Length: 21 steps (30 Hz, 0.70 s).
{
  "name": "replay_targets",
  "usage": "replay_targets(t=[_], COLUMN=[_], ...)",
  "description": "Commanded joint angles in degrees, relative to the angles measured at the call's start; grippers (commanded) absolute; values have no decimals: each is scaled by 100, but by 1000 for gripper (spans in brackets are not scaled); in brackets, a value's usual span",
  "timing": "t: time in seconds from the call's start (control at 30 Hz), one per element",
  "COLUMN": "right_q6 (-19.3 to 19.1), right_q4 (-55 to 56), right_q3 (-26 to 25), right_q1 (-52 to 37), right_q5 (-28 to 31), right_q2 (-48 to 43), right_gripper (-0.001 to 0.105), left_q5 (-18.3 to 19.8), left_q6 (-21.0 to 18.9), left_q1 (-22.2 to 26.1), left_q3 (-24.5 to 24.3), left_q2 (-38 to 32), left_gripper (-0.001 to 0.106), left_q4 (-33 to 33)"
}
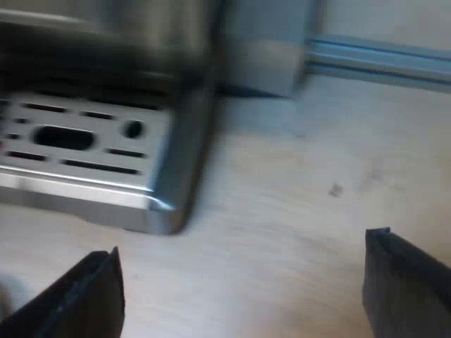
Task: Grind coffee beans and then tamp
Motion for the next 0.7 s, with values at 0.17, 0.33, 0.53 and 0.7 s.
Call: replay_targets(t=[0.17, 0.33, 0.53, 0.7], right_q6=[-452, -839, -1260, -1699], right_q4=[850, 1008, 1154, 1330], right_q3=[-36, 217, 345, 345], right_q1=[-1355, -2780, -3574, -3723], right_q5=[-293, -878, -1550, -1708], right_q2=[-484, -952, -1178, -1540], right_gripper=[70, 70, 70, 70], left_q5=[-183, -489, -652, -575], left_q6=[-21, -27, -27, -194], left_q1=[-6, -6, 216, 682], left_q3=[-33, -41, -41, -41], left_q2=[-46, -141, -302, -305], left_gripper=[98, 98, 98, 98], left_q4=[126, 546, 805, 843])
